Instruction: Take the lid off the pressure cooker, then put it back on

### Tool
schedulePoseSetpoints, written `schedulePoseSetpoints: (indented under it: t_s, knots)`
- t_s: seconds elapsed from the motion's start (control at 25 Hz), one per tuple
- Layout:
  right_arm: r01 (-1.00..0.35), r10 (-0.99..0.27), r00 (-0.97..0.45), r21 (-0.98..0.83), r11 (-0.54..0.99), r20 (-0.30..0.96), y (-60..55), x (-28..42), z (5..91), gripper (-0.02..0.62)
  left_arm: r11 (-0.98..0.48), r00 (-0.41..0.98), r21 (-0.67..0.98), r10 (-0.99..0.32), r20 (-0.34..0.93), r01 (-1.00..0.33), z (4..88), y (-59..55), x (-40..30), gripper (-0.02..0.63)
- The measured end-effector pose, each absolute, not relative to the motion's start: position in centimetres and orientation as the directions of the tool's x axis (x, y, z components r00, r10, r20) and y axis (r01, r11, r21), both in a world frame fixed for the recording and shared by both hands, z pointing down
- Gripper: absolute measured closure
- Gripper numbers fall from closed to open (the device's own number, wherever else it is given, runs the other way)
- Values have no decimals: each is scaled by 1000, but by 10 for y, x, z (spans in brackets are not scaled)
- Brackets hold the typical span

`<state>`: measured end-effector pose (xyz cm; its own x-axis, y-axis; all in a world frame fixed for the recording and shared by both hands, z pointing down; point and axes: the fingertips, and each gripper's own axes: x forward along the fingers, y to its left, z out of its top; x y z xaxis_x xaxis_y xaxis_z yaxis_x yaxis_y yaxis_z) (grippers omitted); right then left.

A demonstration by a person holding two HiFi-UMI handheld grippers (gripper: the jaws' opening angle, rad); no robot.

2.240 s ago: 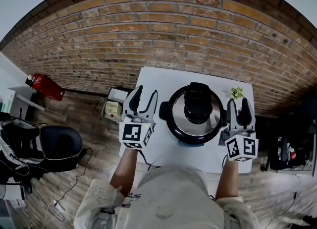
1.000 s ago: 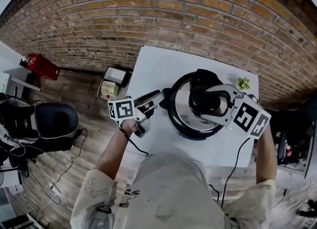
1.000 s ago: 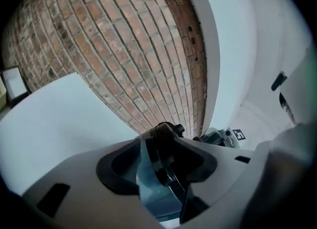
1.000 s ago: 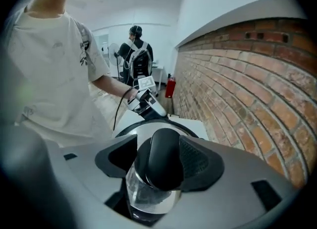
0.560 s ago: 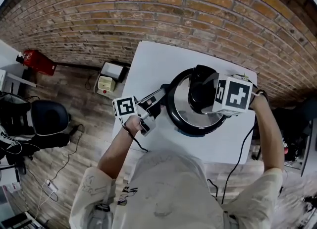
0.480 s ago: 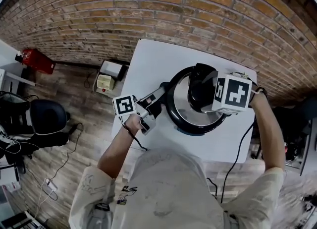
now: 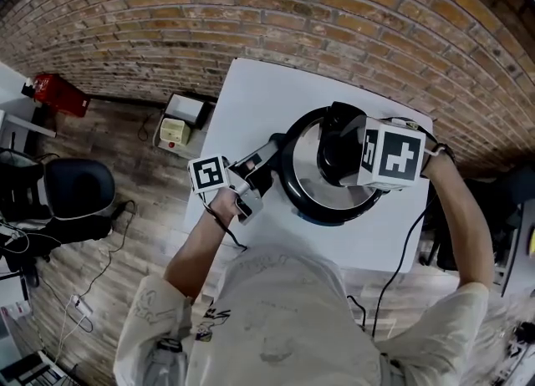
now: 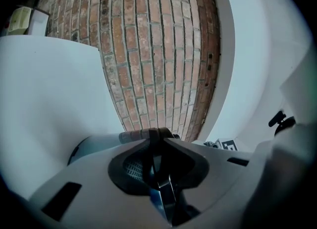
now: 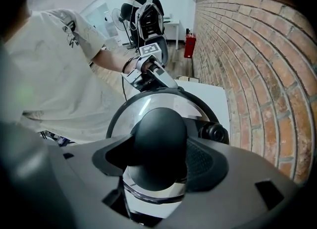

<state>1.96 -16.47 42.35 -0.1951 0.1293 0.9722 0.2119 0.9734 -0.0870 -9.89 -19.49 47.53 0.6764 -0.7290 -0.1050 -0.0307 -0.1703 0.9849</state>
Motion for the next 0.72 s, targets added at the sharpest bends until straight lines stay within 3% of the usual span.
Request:
schedulePoseSetpoints:
  t_s: [0.72]
  knots:
    - [-96,76,-297,-108,989,952,-172,17,422,304,-169,624,983,-776,-86,-74,475,-195,-101,528]
